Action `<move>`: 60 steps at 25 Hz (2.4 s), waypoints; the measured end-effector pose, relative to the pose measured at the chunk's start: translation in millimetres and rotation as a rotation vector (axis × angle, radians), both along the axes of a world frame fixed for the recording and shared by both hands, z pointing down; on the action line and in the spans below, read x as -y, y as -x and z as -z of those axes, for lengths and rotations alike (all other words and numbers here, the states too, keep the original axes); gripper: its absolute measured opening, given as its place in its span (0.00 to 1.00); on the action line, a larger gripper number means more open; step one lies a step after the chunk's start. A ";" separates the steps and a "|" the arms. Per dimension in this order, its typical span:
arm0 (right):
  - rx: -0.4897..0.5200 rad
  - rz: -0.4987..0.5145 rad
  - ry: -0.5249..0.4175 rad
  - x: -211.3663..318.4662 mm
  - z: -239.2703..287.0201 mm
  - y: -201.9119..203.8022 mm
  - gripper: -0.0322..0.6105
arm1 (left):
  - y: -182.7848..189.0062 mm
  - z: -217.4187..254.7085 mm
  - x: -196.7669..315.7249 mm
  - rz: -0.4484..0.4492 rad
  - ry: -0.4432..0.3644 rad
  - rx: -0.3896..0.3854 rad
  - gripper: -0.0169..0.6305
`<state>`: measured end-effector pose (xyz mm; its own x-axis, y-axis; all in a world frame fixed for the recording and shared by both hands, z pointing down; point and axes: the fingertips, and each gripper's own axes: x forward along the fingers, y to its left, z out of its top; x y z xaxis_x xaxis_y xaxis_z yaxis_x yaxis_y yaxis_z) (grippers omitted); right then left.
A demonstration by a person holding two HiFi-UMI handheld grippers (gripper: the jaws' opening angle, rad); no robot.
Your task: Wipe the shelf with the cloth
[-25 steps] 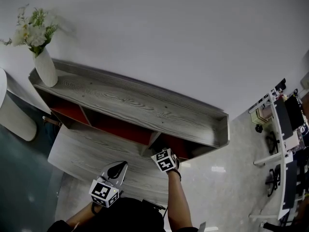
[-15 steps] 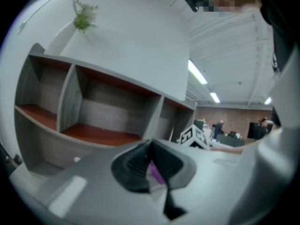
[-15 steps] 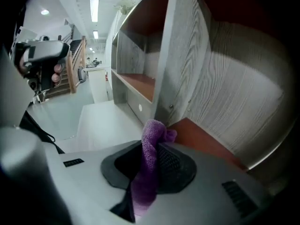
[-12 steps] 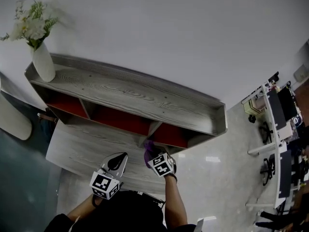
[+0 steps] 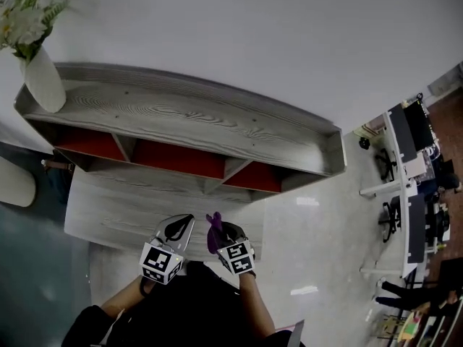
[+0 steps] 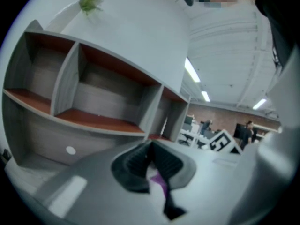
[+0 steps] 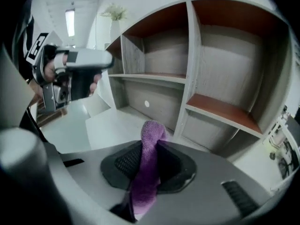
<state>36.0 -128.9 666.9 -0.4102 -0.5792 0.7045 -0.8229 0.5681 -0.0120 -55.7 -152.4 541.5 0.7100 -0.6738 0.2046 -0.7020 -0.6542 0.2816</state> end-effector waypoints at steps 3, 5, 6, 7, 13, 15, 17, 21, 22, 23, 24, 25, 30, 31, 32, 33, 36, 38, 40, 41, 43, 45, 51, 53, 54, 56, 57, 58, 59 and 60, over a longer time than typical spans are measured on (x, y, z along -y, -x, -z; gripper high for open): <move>0.071 -0.123 -0.081 1.5 27.3 -2.6 0.16 | 0.2 -6.7 1.4 -0.018 0.012 0.009 0.03; 0.112 -0.183 -0.140 3.1 46.9 -4.2 0.16 | 1.2 -4.6 2.1 -0.007 0.005 0.016 0.03; 0.134 -0.207 -0.166 3.1 56.1 -5.3 0.16 | 1.2 -1.5 1.8 0.001 -0.002 0.017 0.03; 0.157 -0.227 -0.192 3.5 65.2 -6.3 0.16 | 0.8 2.7 1.5 0.011 -0.011 0.018 0.03; 0.250 -0.312 -0.381 3.3 127.4 -18.6 0.16 | -2.6 36.1 -6.7 0.068 -0.082 0.021 0.03; 0.266 -0.322 -0.438 -0.5 146.6 -25.0 0.16 | -4.2 41.5 -10.2 0.092 -0.101 0.022 0.03; 0.277 -0.326 -0.474 -6.9 158.6 -30.8 0.16 | -6.6 42.5 -14.3 0.111 -0.103 0.023 0.03; 0.295 -0.337 -0.504 -20.1 164.1 -44.0 0.16 | -16.9 42.3 -23.9 0.123 -0.101 0.024 0.03; 0.298 -0.338 -0.505 -23.2 163.4 -46.6 0.16 | -19.5 42.6 -26.4 0.124 -0.104 0.026 0.03; 0.300 -0.338 -0.507 -26.2 162.7 -48.8 0.16 | -21.8 43.1 -28.8 0.123 -0.108 0.029 0.03; 0.301 -0.335 -0.508 -28.5 162.1 -50.5 0.16 | -24.0 44.0 -30.4 0.122 -0.113 0.033 0.03; 0.303 -0.333 -0.510 -29.9 161.8 -51.7 0.16 | -25.8 44.8 -31.2 0.121 -0.119 0.038 0.03; 0.311 -0.318 -0.524 -32.1 165.1 -53.9 0.16 | -30.1 46.4 -36.5 0.128 -0.129 0.046 0.03; 0.313 -0.317 -0.529 -31.7 166.2 -54.5 0.16 | -30.7 46.0 -37.4 0.129 -0.129 0.048 0.03; 0.315 -0.317 -0.535 -31.4 167.2 -55.0 0.16 | -31.2 45.3 -38.3 0.129 -0.129 0.050 0.03; 0.317 -0.318 -0.540 -31.6 168.3 -55.5 0.16 | -31.5 44.9 -39.3 0.128 -0.129 0.051 0.03; 0.317 -0.317 -0.551 -32.9 170.6 -55.4 0.16 | -31.7 45.6 -41.7 0.128 -0.133 0.055 0.03; 0.315 -0.313 -0.550 -32.7 170.1 -54.6 0.16 | -32.3 46.2 -41.4 0.128 -0.136 0.056 0.03; 0.313 -0.309 -0.550 -32.7 168.9 -54.1 0.16 | -33.8 46.2 -40.8 0.125 -0.138 0.055 0.03; 0.313 -0.308 -0.551 -33.0 168.5 -54.0 0.16 | -34.7 45.8 -40.9 0.122 -0.138 0.055 0.03; 0.314 -0.310 -0.553 -33.2 168.4 -54.3 0.16 | -36.6 45.0 -41.0 0.116 -0.138 0.055 0.03; 0.313 -0.311 -0.555 -32.9 168.9 -55.1 0.16 | -38.2 45.2 -41.0 0.110 -0.140 0.055 0.03; 0.305 -0.310 -0.559 -35.2 169.3 -55.5 0.16 | -41.1 44.0 -43.6 0.100 -0.136 0.054 0.03; 0.304 -0.307 -0.559 -36.0 169.2 -55.5 0.16 | -42.5 43.4 -44.4 0.097 -0.135 0.055 0.03; 0.303 -0.305 -0.560 -36.5 169.2 -55.7 0.16 | -43.4 43.4 -44.9 0.095 -0.136 0.055 0.03; 0.301 -0.304 -0.559 -37.7 168.6 -56.1 0.16 | -44.8 43.4 -46.0 0.093 -0.135 0.054 0.03; 0.301 -0.304 -0.558 -38.4 168.4 -56.5 0.16 | -45.4 43.3 -46.7 0.092 -0.134 0.053 0.03; 0.300 -0.305 -0.558 -39.1 168.3 -56.9 0.16 | -45.9 43.1 -47.6 0.092 -0.134 0.053 0.03; 0.300 -0.305 -0.558 -39.9 168.3 -57.4 0.16 | -46.3 43.0 -48.5 0.092 -0.133 0.052 0.03; 0.299 -0.306 -0.559 -40.6 168.5 -57.9 0.16 | -46.7 43.0 -49.4 0.092 -0.132 0.051 0.03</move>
<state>93.9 -88.3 498.5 -0.3006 -0.9419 0.1502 -0.9537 0.2985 -0.0367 -9.0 -103.0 498.6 0.6351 -0.7588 0.1442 -0.7717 -0.6156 0.1597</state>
